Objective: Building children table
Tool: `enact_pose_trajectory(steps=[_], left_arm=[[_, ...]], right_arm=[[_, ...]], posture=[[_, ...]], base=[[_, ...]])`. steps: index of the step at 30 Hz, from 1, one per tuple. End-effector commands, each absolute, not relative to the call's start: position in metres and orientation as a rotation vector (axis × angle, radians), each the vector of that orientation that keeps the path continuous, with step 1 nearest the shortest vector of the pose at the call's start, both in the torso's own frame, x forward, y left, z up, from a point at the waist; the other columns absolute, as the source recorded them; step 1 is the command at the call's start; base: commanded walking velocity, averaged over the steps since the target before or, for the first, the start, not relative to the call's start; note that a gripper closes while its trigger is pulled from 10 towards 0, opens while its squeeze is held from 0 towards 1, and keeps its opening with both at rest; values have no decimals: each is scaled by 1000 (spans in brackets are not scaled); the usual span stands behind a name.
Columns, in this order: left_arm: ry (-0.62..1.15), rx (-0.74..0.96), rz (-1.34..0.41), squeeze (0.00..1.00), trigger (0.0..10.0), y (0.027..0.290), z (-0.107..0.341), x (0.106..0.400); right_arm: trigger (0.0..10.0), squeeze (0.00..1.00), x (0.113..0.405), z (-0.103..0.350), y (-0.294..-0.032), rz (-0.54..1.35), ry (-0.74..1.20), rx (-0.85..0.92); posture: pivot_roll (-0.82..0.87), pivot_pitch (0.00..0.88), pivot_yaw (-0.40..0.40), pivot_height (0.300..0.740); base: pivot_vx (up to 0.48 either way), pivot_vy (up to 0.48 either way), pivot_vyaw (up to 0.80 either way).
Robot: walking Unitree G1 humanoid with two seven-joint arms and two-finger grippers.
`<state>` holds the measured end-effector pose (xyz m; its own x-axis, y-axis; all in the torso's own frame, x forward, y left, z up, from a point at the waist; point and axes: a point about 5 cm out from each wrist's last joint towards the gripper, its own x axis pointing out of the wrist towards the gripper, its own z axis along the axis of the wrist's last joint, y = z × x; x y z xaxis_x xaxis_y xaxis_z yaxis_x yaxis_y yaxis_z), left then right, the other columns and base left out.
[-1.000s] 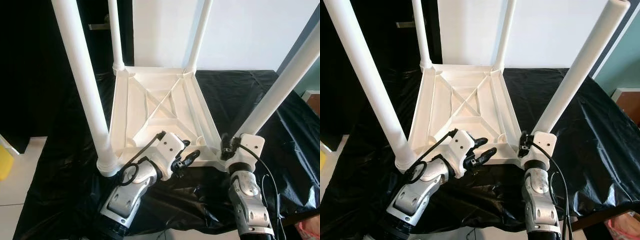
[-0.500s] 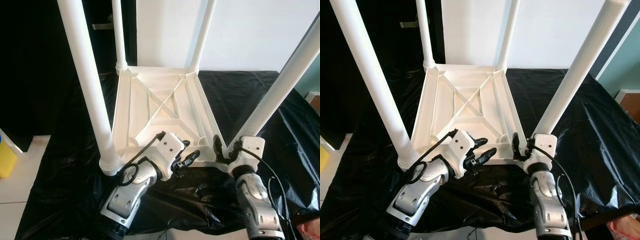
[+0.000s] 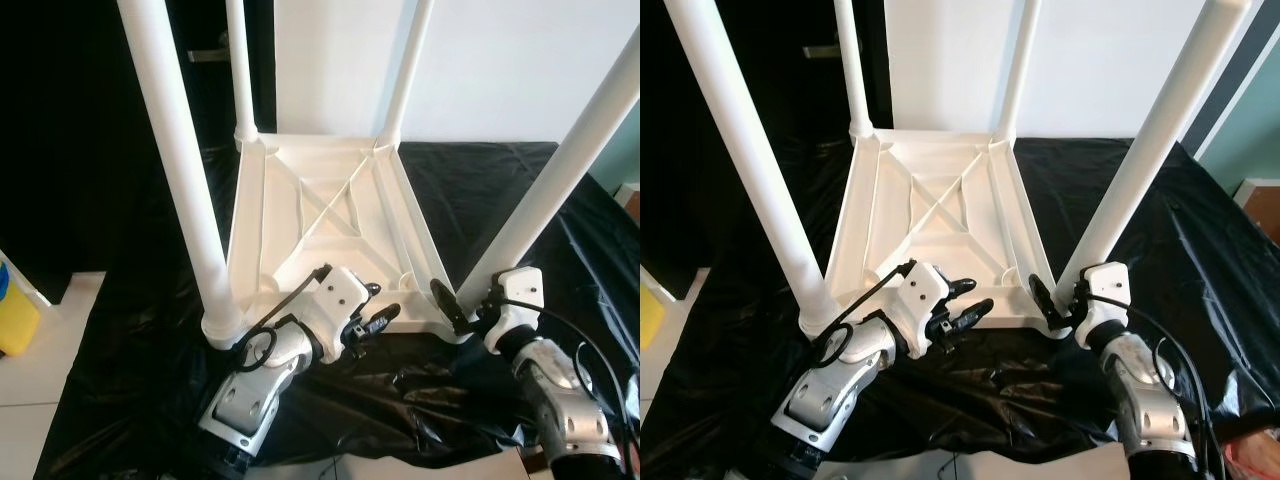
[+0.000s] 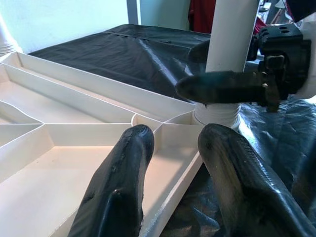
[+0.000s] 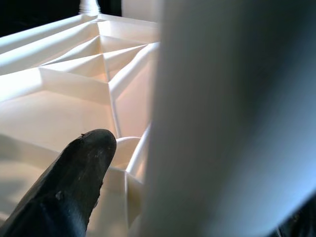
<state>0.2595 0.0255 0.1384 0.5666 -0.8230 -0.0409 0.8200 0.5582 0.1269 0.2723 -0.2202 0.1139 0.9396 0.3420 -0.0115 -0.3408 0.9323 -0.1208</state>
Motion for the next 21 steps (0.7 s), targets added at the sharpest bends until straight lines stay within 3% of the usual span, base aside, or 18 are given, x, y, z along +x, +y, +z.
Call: enact_pose_trajectory(steps=[1, 2, 3, 7, 8, 18, 19, 21], left_arm=[[-18, 154, -987, 0, 10000, 23, 137, 258], [-20, 160, -991, 0, 10000, 22, 137, 258], [-22, 164, -993, 0, 10000, 22, 138, 258], [-22, 165, -994, 0, 10000, 21, 138, 258], [-22, 166, -993, 0, 10000, 22, 138, 258], [-19, 163, -984, 0, 10000, 23, 138, 257], [-19, 162, -985, 0, 10000, 22, 138, 257], [-19, 162, -986, 0, 10000, 22, 138, 256]], right_arm=[[9922, 0, 275, 109, -219, 397, 16, -132], [3961, 0, 277, 109, -218, 424, 19, -144], [510, 0, 279, 108, -217, 439, 21, -154], [510, 0, 280, 107, -217, 449, 23, -160], [0, 0, 280, 106, -217, 455, 25, -161], [0, 0, 273, 95, -226, 445, 66, -140], [10000, 0, 272, 95, -227, 426, 64, -134], [10000, 0, 271, 95, -228, 400, 57, -115]], posture=[[-2, 0, -52, 740], [1, 0, -53, 740], [1, 0, -53, 740], [1, 0, -53, 740], [6, 0, -56, 740], [4, 1, -60, 740], [2, 3, -60, 740], [1, 4, -61, 740]], base=[[0, 0, 0], [0, 0, 0], [0, 0, 0], [0, 0, 0], [0, 0, 0], [0, 0, 0], [0, 0, 0], [0, 0, 0]])
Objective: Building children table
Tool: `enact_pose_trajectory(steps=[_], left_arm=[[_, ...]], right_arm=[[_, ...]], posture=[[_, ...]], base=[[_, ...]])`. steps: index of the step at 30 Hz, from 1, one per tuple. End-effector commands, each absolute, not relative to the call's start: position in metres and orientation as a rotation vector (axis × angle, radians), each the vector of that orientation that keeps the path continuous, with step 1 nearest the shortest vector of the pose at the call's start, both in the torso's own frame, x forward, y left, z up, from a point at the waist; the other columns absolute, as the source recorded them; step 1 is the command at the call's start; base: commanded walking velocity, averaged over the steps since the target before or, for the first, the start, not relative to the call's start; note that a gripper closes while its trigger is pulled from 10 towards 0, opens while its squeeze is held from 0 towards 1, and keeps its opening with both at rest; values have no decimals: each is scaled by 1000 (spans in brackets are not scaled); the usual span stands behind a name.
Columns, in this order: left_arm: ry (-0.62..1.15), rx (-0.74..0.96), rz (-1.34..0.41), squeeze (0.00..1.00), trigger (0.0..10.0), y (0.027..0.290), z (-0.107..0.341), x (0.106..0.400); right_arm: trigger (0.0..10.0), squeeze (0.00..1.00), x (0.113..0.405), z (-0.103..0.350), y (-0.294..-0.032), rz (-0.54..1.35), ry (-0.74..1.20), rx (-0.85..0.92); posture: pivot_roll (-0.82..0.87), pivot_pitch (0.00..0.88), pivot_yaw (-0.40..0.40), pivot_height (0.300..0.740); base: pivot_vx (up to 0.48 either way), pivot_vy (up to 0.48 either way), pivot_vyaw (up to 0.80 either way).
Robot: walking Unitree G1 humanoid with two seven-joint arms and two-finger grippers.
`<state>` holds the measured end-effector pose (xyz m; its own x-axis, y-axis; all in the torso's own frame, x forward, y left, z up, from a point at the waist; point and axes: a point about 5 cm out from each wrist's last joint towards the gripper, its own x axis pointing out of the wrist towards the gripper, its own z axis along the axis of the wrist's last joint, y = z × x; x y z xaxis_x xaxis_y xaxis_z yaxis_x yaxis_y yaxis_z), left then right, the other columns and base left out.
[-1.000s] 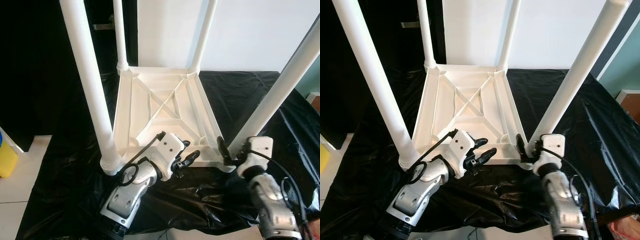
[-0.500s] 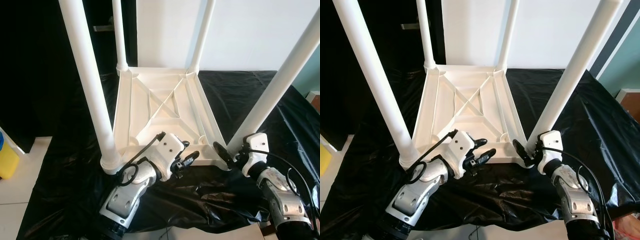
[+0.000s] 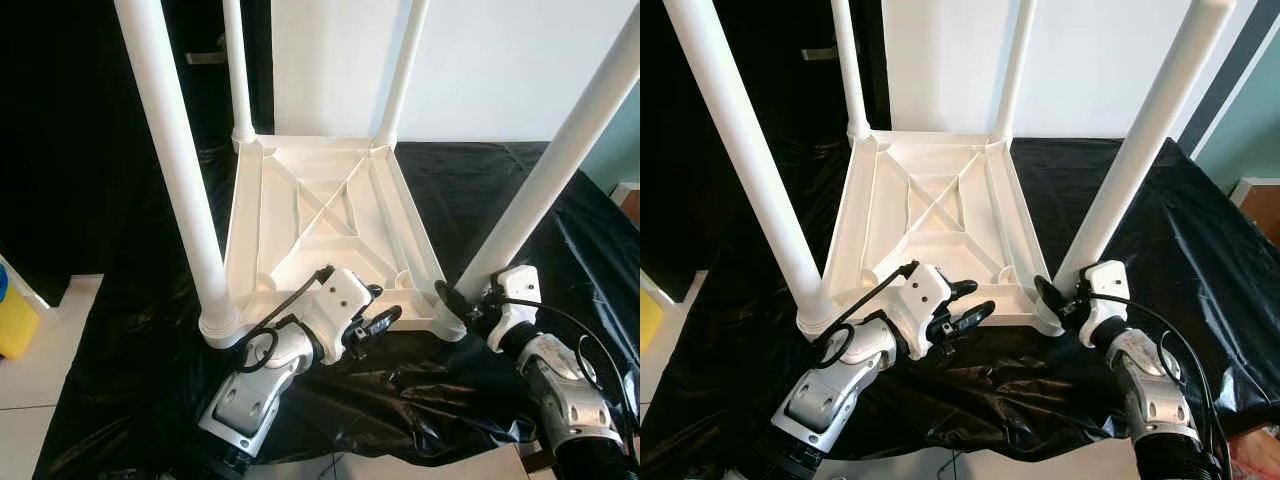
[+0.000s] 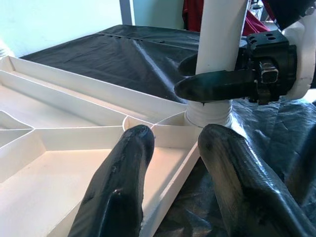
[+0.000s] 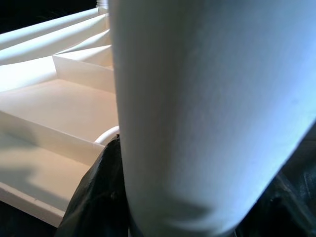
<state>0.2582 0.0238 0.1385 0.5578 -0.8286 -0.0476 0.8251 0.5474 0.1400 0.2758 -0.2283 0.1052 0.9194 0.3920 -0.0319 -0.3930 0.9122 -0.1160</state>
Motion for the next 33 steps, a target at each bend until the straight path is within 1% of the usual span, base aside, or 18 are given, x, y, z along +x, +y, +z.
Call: enact_pose_trajectory(steps=[1, 5, 7, 9, 10, 11, 12, 14, 15, 16, 18, 23, 33], left_arm=[[-19, 162, -986, 0, 10000, 22, 138, 256], [-18, 160, -990, 0, 10000, 21, 137, 256], [-17, 159, -992, 0, 10000, 20, 137, 256], [-17, 159, -992, 0, 10000, 20, 137, 256], [-17, 158, -995, 0, 10000, 20, 137, 255], [-17, 158, -995, 0, 10000, 20, 137, 255], [-16, 158, -998, 0, 10000, 20, 137, 255], [-16, 158, -998, 0, 10000, 20, 137, 255], [-16, 158, -1000, 0, 10000, 20, 137, 255], [-16, 158, -1000, 0, 10000, 20, 137, 255], [-16, 158, -1004, 0, 10000, 19, 137, 255], [-17, 157, -1009, 0, 10000, 18, 137, 255], [-18, 153, -1010, 0, 10000, 17, 138, 256]], right_arm=[[10000, 0, 271, 95, -228, 400, 57, -115], [10000, 0, 268, 96, -222, 263, 33, -64], [10000, 0, 267, 95, -218, 219, 33, -51], [10000, 0, 267, 95, -218, 219, 33, -51], [10000, 0, 266, 94, -215, 160, 34, -36], [10000, 0, 266, 94, -215, 160, 34, -36], [10000, 0, 265, 94, -212, 91, 33, -17], [10000, 0, 265, 94, -212, 91, 33, -17], [10000, 0, 263, 93, -206, 19, 40, 2], [10000, 0, 263, 93, -206, 19, 40, 2], [10000, 0, 258, 93, -195, -74, 49, 25], [10000, 0, 254, 96, -186, -235, 49, 37], [10000, 0, 254, 104, -183, -305, 24, 26]], posture=[[1, 4, -61, 740], [-5, 6, -58, 740], [-5, 6, -58, 740], [-5, 6, -58, 740], [-9, 6, -56, 740], [-9, 6, -56, 740], [-10, 6, -54, 740], [-10, 6, -54, 740], [-12, 6, -52, 740], [-12, 6, -52, 740], [-12, 6, -51, 740], [-13, 7, -53, 740], [-12, 2, -60, 740]], base=[[0, 0, 0], [0, 0, 0], [0, 0, 0], [0, 0, 0], [0, 0, 0], [0, 0, 0], [0, 0, 0], [0, 0, 0], [0, 0, 0], [0, 0, 0], [0, 0, 0], [0, 0, 0], [0, 0, 0]])
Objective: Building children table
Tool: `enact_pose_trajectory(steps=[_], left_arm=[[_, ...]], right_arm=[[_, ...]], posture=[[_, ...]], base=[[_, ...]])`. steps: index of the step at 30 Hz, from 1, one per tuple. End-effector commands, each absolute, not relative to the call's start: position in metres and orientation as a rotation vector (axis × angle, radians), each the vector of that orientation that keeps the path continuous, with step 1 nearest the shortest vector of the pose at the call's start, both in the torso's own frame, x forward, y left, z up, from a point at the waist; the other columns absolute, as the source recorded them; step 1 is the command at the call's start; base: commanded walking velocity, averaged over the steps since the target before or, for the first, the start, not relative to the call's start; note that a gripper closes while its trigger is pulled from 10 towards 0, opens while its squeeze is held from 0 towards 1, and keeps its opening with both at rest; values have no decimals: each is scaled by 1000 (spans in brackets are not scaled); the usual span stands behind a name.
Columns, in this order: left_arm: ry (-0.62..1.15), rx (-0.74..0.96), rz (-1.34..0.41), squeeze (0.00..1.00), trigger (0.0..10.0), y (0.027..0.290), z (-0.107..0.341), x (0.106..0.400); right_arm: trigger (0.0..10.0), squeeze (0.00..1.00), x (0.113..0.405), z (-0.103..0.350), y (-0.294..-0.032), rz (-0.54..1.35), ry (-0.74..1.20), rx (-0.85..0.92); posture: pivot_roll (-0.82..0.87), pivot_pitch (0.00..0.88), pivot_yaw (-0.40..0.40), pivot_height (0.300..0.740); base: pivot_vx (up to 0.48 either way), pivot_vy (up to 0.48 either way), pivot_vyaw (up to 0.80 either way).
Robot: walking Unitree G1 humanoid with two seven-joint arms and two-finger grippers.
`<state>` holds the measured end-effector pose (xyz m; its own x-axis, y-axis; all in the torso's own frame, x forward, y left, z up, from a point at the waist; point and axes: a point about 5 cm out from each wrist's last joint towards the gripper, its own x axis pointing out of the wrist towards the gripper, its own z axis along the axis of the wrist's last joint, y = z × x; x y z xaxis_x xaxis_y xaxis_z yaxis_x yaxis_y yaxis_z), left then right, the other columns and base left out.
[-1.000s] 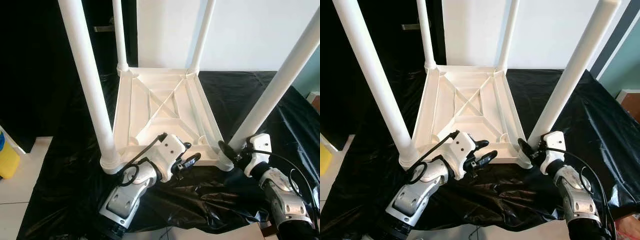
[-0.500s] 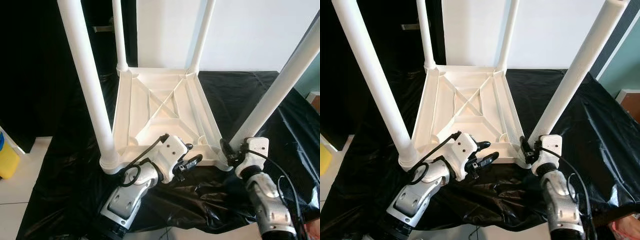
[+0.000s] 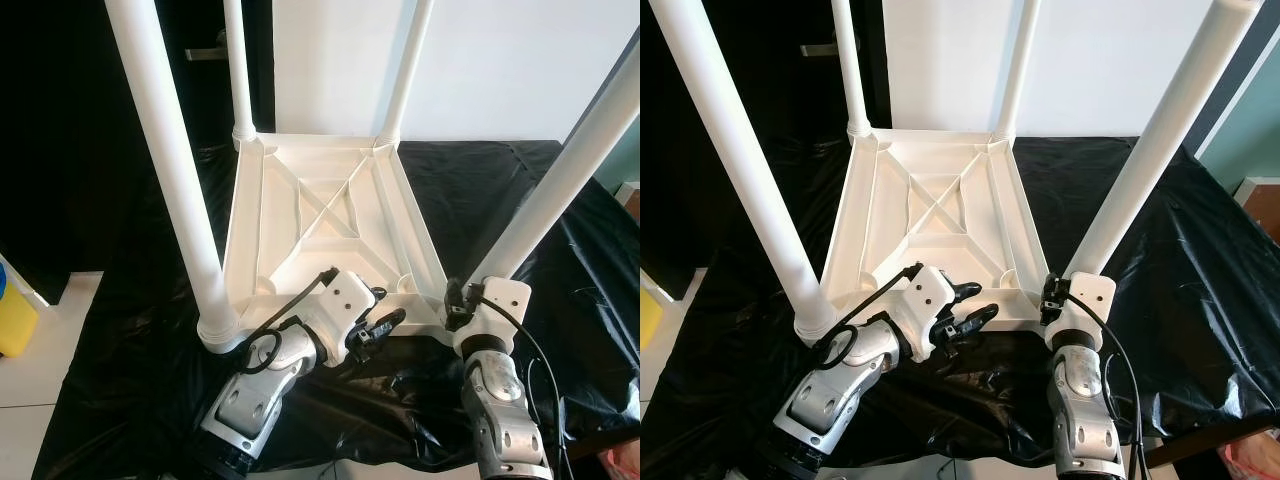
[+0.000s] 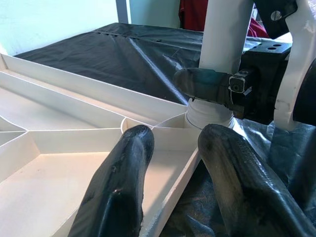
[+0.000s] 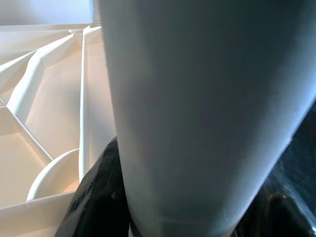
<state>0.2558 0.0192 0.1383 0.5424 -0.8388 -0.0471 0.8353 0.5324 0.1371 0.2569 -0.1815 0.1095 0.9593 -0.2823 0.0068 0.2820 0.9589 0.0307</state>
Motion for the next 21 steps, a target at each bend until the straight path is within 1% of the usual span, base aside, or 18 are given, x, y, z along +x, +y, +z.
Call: enact_pose_trajectory(steps=[1, 5, 6, 8, 9, 13, 14, 19, 20, 21], left_arm=[[-18, 153, -1010, 0, 10000, 17, 138, 256], [-19, 153, -1012, 0, 10000, 16, 137, 255], [-19, 153, -1012, 0, 10000, 16, 137, 255], [-19, 152, -1013, 0, 10000, 16, 137, 255], [-19, 152, -1013, 0, 10000, 16, 137, 255], [-21, 153, -1014, 0, 10000, 16, 137, 255], [-23, 154, -1016, 0, 10000, 15, 137, 255], [-23, 154, -1017, 0, 10000, 15, 137, 255], [-23, 156, -1019, 0, 10000, 15, 137, 255], [-23, 156, -1019, 0, 10000, 15, 137, 255]], right_arm=[[10000, 0, 254, 104, -183, -305, 24, 26], [10000, 0, 255, 108, -180, -284, -2, 36], [10000, 333, 255, 109, -180, -279, -7, 40], [10000, 333, 255, 109, -181, -276, -10, 42], [10000, 1000, 255, 110, -181, -265, -17, 44], [10000, 1000, 256, 112, -183, -239, -31, 43], [10000, 1000, 255, 113, -187, -199, -50, 40], [10000, 1000, 255, 114, -189, -184, -56, 38], [10000, 1000, 254, 115, -196, -118, -64, 28], [10000, 1000, 254, 115, -196, -118, -64, 28]], posture=[[-12, 2, -60, 740], [-13, 0, -62, 740], [-14, 0, -61, 740], [-14, 0, -61, 740], [-13, 0, -62, 740], [-14, 0, -61, 740], [-13, 0, -60, 740], [-13, 0, -60, 740], [-13, 0, -57, 740], [-13, 0, -57, 740]], base=[[0, 0, 0], [0, 0, 0], [0, 0, 0], [0, 0, 0], [0, 0, 0], [0, 0, 0], [0, 0, 0], [0, 0, 0], [0, 0, 0], [0, 0, 0]])
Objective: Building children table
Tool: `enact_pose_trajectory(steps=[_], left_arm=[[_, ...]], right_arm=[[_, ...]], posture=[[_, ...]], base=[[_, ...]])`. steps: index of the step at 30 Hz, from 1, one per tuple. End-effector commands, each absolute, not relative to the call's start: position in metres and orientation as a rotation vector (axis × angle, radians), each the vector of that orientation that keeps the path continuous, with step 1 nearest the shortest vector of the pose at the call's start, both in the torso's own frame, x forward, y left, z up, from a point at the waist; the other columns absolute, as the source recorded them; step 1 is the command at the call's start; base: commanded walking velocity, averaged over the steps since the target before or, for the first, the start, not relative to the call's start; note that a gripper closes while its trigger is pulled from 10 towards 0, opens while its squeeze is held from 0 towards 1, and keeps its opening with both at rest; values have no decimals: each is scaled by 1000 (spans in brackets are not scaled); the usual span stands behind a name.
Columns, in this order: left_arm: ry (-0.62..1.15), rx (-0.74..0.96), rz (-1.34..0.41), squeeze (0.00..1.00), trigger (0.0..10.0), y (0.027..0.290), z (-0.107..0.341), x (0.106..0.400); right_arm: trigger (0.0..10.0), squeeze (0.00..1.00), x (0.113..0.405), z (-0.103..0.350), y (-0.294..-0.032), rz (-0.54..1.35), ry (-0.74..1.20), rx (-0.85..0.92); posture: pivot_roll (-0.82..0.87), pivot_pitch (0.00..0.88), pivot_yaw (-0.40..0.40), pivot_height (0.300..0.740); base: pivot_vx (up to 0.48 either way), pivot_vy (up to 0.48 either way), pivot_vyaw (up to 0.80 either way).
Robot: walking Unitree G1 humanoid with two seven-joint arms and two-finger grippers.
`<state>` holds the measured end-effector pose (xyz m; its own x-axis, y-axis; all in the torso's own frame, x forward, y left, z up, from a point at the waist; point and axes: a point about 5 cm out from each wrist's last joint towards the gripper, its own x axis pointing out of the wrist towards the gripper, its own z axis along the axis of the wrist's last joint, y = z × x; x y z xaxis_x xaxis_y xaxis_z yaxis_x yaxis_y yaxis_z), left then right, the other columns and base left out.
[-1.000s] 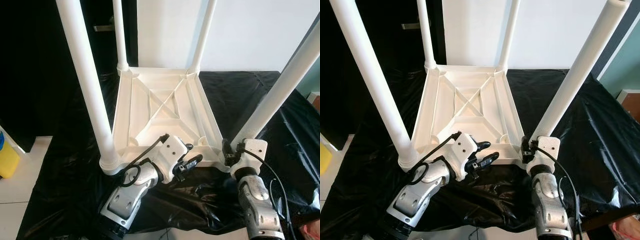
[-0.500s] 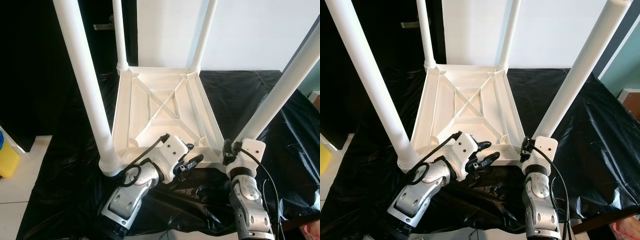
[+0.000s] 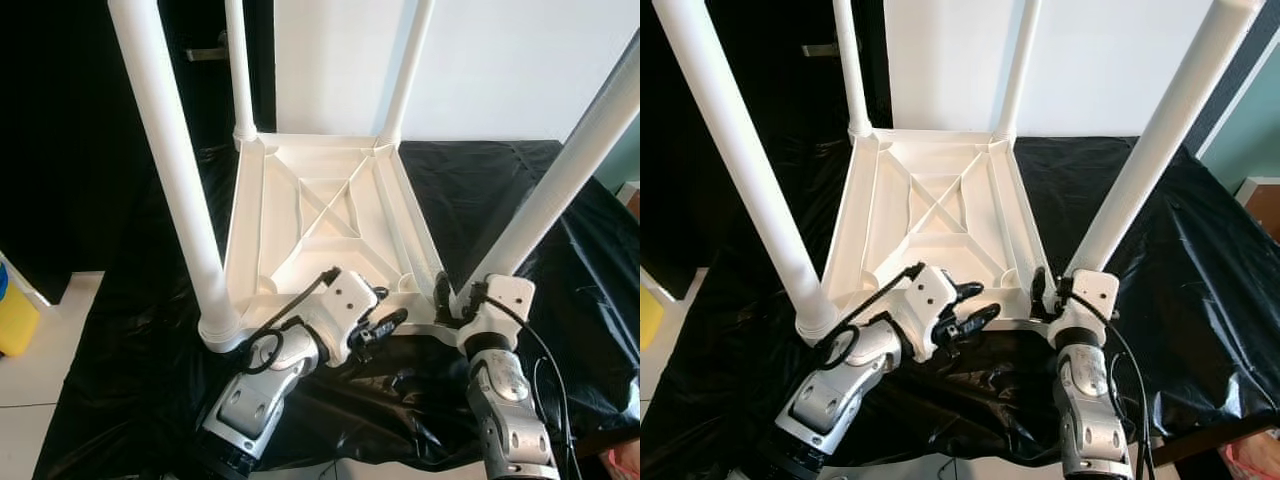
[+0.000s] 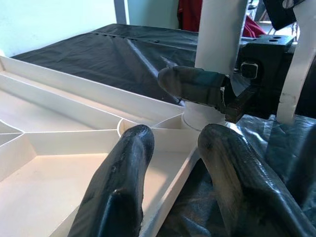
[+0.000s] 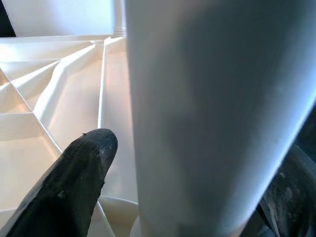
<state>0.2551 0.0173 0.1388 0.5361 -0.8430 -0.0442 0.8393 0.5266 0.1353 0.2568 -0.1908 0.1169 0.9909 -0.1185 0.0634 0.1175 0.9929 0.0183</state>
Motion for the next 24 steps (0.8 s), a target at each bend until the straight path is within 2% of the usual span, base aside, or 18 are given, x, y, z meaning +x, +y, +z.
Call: enact_pose_trajectory(steps=[1, 2, 3, 16, 21, 24], left_arm=[[-23, 158, -1022, 0, 10000, 16, 137, 255], [-23, 158, -1022, 0, 10000, 16, 137, 255], [-23, 162, -1028, 0, 10000, 16, 138, 254], [-29, 164, -1044, 0, 10000, 14, 140, 256], [-29, 164, -1046, 0, 10000, 14, 140, 256], [-29, 166, -1049, 0, 10000, 14, 140, 256]], right_arm=[[10000, 1000, 253, 114, -203, -34, -58, 23], [10000, 1000, 253, 114, -203, -34, -58, 23], [10000, 0, 250, 114, -216, 123, -41, -14], [10000, 0, 255, 116, -245, 462, 53, -161], [10000, 0, 257, 116, -249, 505, 69, -169], [10000, 0, 268, 116, -249, 598, 98, -232]], posture=[[-16, 0, -52, 740], [-16, 0, -52, 740], [-20, 0, -46, 740], [-29, 0, -30, 740], [-29, 0, -30, 740], [-25, 0, -26, 740]], base=[[0, 0, 0], [0, 0, 0], [0, 0, 0], [0, 0, 0], [0, 0, 0], [0, 0, 0]])
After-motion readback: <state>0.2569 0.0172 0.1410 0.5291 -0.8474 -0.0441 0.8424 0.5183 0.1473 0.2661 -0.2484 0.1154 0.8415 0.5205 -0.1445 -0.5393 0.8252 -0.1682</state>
